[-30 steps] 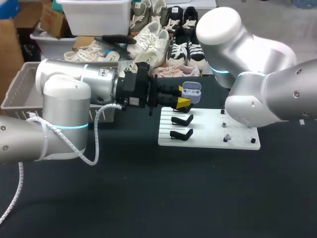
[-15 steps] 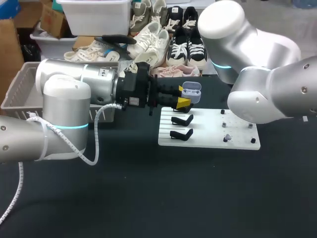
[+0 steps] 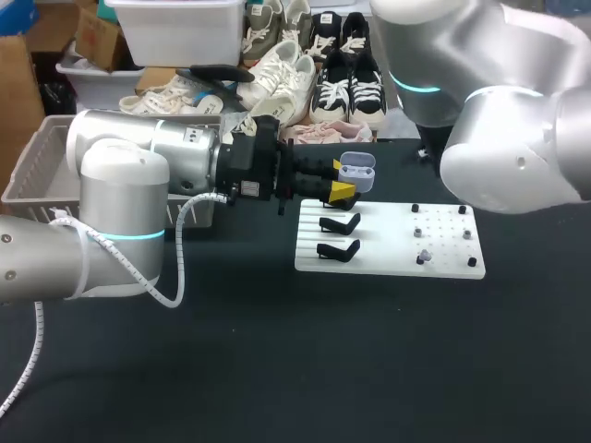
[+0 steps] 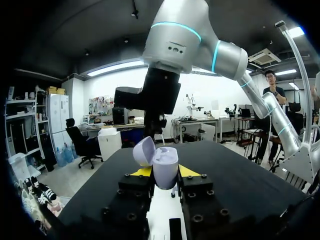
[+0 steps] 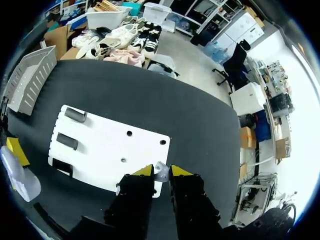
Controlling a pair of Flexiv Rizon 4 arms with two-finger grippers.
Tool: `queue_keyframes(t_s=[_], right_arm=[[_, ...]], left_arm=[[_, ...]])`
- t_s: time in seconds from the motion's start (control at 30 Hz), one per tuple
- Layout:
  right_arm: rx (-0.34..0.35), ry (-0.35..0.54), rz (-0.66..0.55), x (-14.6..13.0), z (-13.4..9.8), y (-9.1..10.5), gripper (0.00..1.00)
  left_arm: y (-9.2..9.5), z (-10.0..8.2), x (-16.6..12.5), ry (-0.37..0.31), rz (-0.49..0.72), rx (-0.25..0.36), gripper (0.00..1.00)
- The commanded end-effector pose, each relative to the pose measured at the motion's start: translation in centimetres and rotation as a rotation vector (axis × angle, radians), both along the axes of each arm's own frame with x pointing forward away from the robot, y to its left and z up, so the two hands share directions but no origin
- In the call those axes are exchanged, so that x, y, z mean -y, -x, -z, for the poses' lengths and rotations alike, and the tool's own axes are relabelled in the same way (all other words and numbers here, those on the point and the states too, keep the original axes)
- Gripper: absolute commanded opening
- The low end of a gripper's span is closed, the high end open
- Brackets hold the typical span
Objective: Pick up each earbud case from the left stands, insert the matching earbuds, close the lid, and place the case in the box.
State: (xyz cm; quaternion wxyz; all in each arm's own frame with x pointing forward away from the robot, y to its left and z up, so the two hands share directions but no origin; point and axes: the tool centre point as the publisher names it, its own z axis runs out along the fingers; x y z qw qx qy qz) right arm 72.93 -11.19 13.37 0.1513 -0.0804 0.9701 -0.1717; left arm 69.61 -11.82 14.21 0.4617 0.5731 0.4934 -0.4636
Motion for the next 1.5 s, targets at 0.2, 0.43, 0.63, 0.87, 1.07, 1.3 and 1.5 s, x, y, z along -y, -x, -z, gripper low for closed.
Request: queue_keyframes(t_s=[0.2, 0.43, 0.63, 0.87, 1.07, 1.3, 1.5], right_arm=[[0.114, 0.001, -0.097, -3.8, -6.8, 5.6, 0.0], [0.054, -0.049, -0.163, -7.4, -8.3, 7.9, 0.0], [0.02, -0.121, -0.113, -9.7, -8.3, 8.8, 0.0], [0.0, -0.153, -0.123, -11.6, -8.4, 10.6, 0.0], [0.0, -0.153, -0.123, -11.6, -8.4, 10.6, 0.0], [0.0, -0.153, -0.123, -11.6, -8.4, 10.6, 0.0], [0.047, -0.068, 0.025, -12.7, -8.3, 9.1, 0.0]], left_arm=[[0.0, 0.0, 0.0, 0.002, 0.001, 0.001, 0.0], [0.0, 0.0, 0.0, 0.002, 0.001, 0.001, 0.0], [0.0, 0.0, 0.0, 0.002, 0.001, 0.001, 0.0], [0.0, 0.0, 0.0, 0.002, 0.001, 0.001, 0.0], [0.0, 0.0, 0.0, 0.002, 0.001, 0.001, 0.0], [0.0, 0.0, 0.0, 0.002, 0.001, 0.001, 0.0], [0.0, 0.0, 0.0, 0.002, 0.001, 0.001, 0.0]])
